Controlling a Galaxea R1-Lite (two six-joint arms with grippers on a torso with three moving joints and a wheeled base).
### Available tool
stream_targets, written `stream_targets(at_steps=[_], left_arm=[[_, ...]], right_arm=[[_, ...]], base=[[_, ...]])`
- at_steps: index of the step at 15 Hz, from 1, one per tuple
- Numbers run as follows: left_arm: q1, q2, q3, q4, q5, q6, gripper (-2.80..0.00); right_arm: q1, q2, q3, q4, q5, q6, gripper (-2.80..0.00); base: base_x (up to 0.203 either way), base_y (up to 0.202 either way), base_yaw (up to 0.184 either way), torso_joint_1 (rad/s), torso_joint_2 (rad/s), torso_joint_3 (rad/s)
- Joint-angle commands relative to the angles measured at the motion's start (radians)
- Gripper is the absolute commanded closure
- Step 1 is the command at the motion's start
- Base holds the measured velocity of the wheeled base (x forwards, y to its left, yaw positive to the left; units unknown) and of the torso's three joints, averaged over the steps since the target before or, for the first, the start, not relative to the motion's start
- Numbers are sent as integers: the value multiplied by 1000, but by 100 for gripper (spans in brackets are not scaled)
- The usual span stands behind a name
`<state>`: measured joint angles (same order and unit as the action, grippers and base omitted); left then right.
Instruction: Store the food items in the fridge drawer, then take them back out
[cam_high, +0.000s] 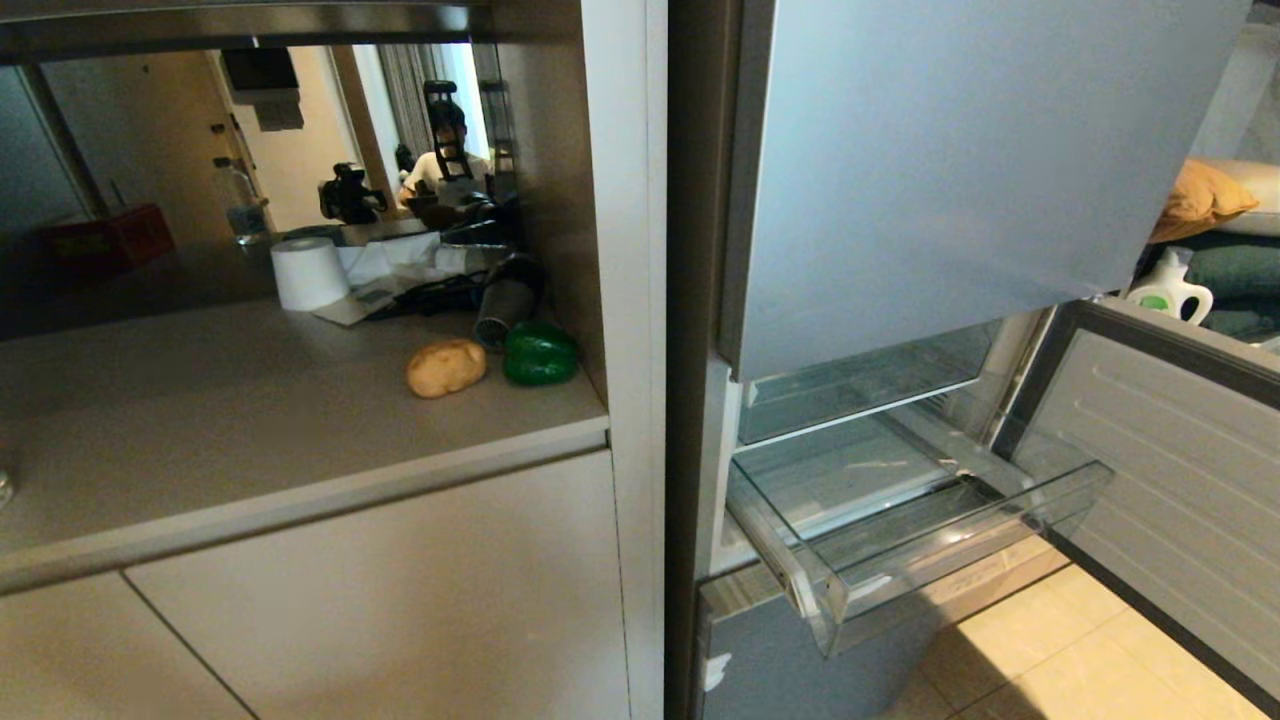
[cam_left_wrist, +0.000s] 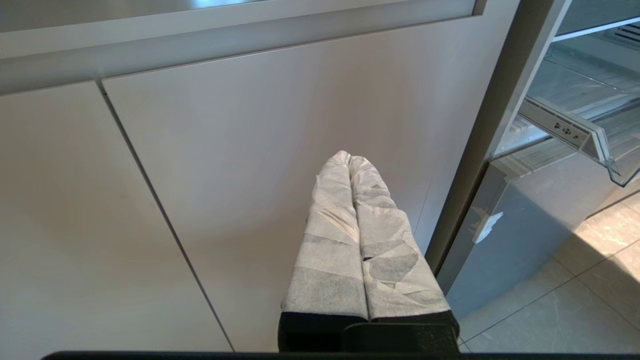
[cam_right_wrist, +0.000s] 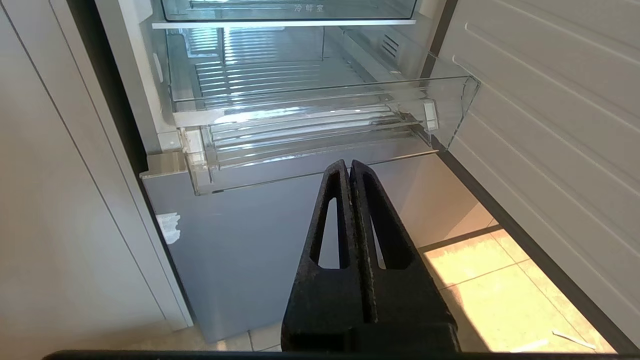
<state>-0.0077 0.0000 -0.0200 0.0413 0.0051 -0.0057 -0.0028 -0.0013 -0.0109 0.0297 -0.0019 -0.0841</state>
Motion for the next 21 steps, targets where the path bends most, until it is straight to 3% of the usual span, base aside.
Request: stream_targets(at_steps=[1,10,12,16,21], left_arm=[[0,2,0,0,-1,0,0],[0,2,0,0,1,0,0],[0,2,0,0,0,0,0],[0,2,0,0,1,0,0],[0,2,0,0,-1,0,0]], right_arm=[[0,0,0,1,-1,3,0],[0,0,-7,2,-2,-4,0],[-1,62,-84,8,-14,2,0],[-1,532,-301,10,-29,77,0],[-1,1173,-604,2,33,123,0]], base=[[0,0,0,0,0,0],[0,0,0,0,0,0],[0,0,0,0,0,0],[0,0,0,0,0,0],[0,0,0,0,0,0]])
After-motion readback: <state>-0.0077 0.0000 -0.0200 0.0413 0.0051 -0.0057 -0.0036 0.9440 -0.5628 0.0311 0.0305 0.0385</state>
